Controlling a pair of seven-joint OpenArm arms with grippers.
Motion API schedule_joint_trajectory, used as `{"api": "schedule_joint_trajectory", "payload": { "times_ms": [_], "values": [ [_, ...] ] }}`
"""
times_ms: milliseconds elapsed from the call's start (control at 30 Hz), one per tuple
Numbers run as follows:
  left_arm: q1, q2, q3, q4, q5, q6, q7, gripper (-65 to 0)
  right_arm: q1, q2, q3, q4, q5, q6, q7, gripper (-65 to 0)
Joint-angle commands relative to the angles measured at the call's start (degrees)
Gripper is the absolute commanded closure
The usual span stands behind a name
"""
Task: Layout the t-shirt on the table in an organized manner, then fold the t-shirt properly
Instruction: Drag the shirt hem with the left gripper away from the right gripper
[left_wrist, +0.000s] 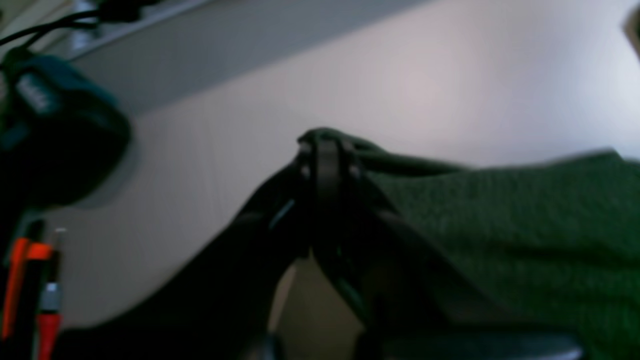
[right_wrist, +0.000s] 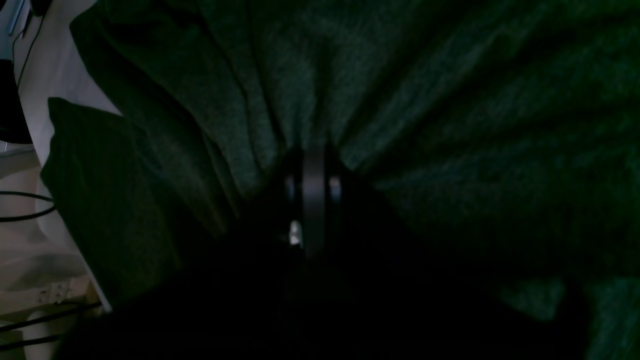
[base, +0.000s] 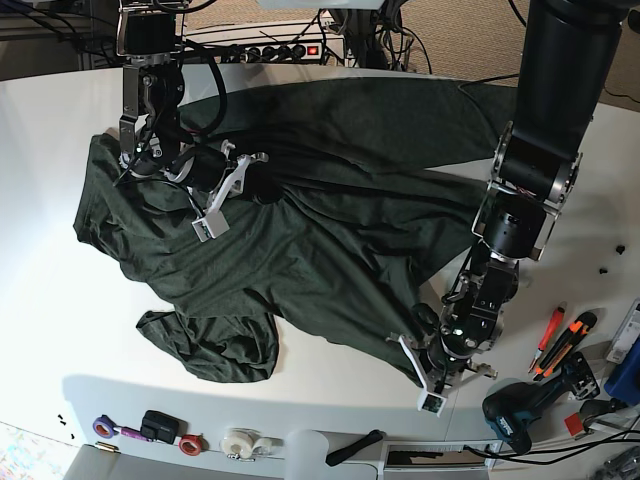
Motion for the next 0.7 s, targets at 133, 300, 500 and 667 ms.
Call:
{"api": "schedule_joint_trajectory", "payload": {
  "times_ms": [133, 300, 500, 667],
  "values": [
    [-2.64, -0.11, -0.15, 1.01, 1.4, 1.42, -6.69, -15.1, -2.67, 1.22, -0.46, -2.1, -14.97, -3.41, -13.6, 0.0],
    [-3.91, -0.15, -0.15, 1.01, 3.08, 1.4, -1.14, -21.8, -2.64, 1.25, -0.46, -2.1, -14.97, -3.39, -13.46, 0.0],
    [-4.92, -3.21, -0.15, 1.4, -1.36, -5.22, 9.18, -21.9, -2.16, 1.27, -0.42, -0.5, -12.0, -3.39, -13.2, 0.0],
    [-4.9, -7.41, -0.17, 2.05, -8.37, -7.63, 9.16, -22.0, -1.88, 1.27, -0.42, 6.6, -9.6, -3.37, -12.85, 0.0]
  ]
}}
